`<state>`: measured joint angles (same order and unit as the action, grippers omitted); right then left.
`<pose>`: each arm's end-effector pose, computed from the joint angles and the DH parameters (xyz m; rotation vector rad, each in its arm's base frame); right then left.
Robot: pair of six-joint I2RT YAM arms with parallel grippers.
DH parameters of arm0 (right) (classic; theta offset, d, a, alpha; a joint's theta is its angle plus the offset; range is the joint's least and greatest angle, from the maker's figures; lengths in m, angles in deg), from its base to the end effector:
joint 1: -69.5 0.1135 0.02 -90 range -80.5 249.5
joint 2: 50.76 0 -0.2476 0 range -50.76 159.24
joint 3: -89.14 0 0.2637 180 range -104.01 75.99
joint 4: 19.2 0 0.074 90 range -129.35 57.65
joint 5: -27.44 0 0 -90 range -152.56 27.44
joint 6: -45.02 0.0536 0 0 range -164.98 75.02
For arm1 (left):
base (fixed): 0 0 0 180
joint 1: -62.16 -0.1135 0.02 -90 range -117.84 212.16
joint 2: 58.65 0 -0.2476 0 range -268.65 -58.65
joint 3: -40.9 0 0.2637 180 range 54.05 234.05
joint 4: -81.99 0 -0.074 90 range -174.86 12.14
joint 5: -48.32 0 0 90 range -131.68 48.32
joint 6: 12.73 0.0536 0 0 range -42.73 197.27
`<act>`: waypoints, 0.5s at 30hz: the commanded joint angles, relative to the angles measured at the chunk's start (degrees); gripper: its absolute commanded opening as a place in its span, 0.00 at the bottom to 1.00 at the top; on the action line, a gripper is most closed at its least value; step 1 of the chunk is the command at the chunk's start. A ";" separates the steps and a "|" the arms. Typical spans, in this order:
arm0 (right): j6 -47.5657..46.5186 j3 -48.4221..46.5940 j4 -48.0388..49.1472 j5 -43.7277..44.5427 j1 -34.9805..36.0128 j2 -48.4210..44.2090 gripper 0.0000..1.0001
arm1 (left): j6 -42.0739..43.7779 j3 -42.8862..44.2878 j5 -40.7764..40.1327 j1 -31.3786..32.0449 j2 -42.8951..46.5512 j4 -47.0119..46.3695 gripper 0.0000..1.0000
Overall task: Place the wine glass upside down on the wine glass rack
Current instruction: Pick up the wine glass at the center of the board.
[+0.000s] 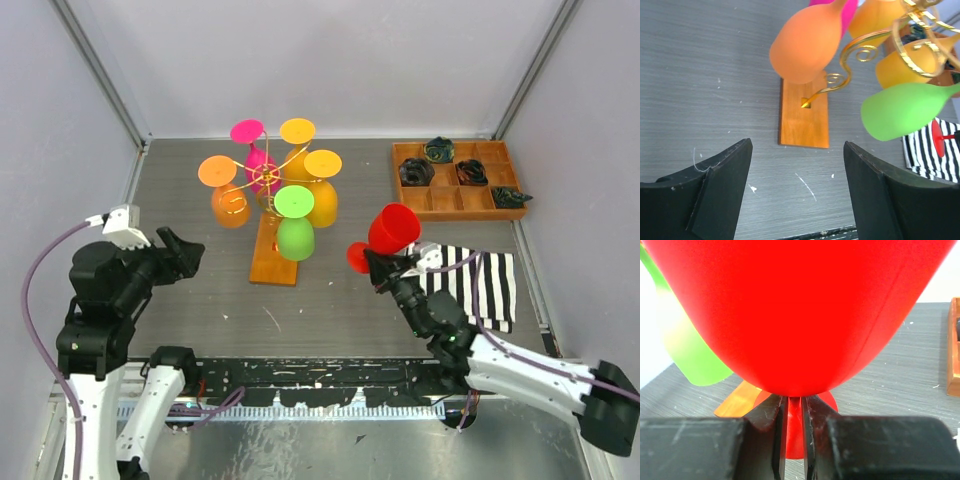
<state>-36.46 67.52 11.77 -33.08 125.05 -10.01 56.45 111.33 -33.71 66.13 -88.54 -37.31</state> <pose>0.1347 0.1497 0.2135 -0.1373 1.4091 0.5793 0.1242 -0.0161 0.3645 -0.1909 1.9327 -0.4227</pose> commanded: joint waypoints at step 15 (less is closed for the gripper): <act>5.83 -27.46 -45.59 -7.93 0.35 -18.52 0.01 | -10.21 23.25 18.50 7.55 -10.35 -8.08 0.74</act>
<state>-31.68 45.99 -32.21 -36.93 125.05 -28.13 53.87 132.03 -21.80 73.49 -97.11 -38.23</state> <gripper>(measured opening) 0.187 0.754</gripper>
